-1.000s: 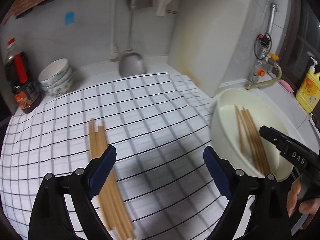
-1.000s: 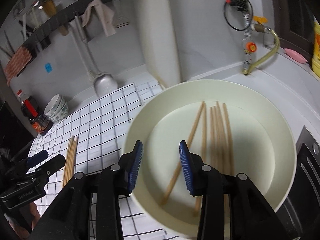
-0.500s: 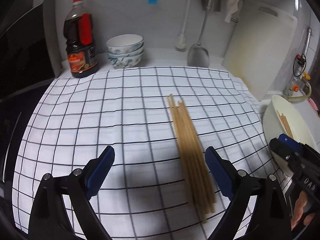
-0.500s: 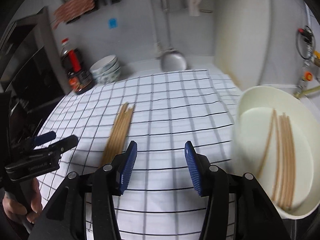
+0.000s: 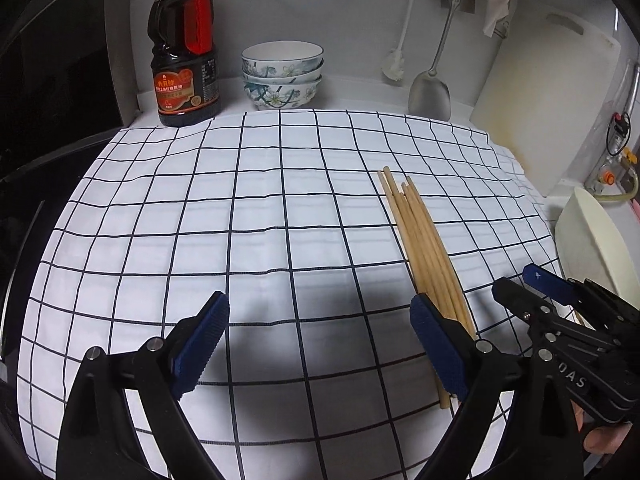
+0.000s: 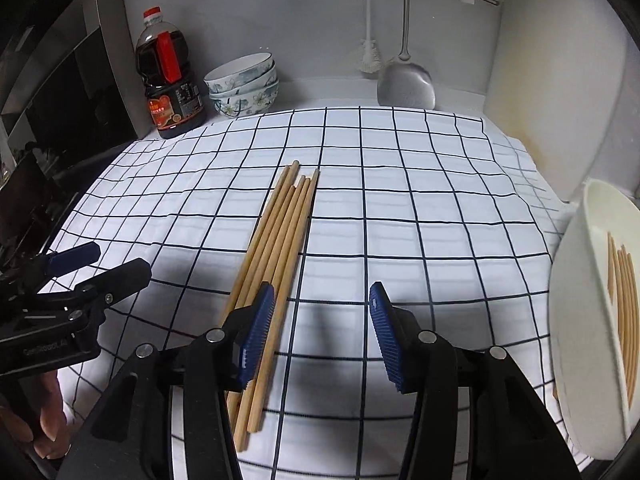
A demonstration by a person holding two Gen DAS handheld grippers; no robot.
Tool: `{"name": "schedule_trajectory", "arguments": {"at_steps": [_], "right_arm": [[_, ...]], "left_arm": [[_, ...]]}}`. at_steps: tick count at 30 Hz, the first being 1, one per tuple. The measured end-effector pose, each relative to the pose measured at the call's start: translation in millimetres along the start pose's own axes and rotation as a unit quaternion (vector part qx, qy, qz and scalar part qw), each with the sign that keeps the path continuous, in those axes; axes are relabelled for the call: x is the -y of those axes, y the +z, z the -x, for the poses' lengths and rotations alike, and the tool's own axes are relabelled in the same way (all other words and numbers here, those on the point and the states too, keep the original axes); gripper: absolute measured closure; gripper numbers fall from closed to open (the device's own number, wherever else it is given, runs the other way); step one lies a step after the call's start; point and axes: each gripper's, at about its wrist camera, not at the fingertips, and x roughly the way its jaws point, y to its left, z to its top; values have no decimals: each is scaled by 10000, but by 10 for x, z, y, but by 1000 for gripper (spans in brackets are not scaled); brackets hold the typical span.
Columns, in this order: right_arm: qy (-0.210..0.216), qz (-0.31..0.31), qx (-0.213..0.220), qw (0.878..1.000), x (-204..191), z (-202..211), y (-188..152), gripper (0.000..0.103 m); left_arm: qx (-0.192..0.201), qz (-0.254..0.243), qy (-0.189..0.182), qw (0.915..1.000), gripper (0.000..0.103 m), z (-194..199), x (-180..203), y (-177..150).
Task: Organize utensils
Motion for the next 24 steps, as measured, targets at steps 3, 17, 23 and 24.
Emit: {"name": "schedule_trajectory", "arguments": {"at_steps": [3, 17, 23, 24], "right_arm": [[-5, -1, -92, 10000, 7, -69, -32, 55], [-131, 108, -104, 9998, -52, -156, -101, 55], [-141, 217, -127, 9996, -78, -183, -116, 55], [-155, 252, -120, 9995, -94, -183, -119, 55]], "left_arm": [[-42, -14, 12, 10000, 13, -58, 5, -1], [75, -7, -38, 10000, 13, -132, 3, 4], [18, 20, -68, 10000, 13, -218, -4, -6], [3, 23, -76, 10000, 13, -225, -3, -7]]}}
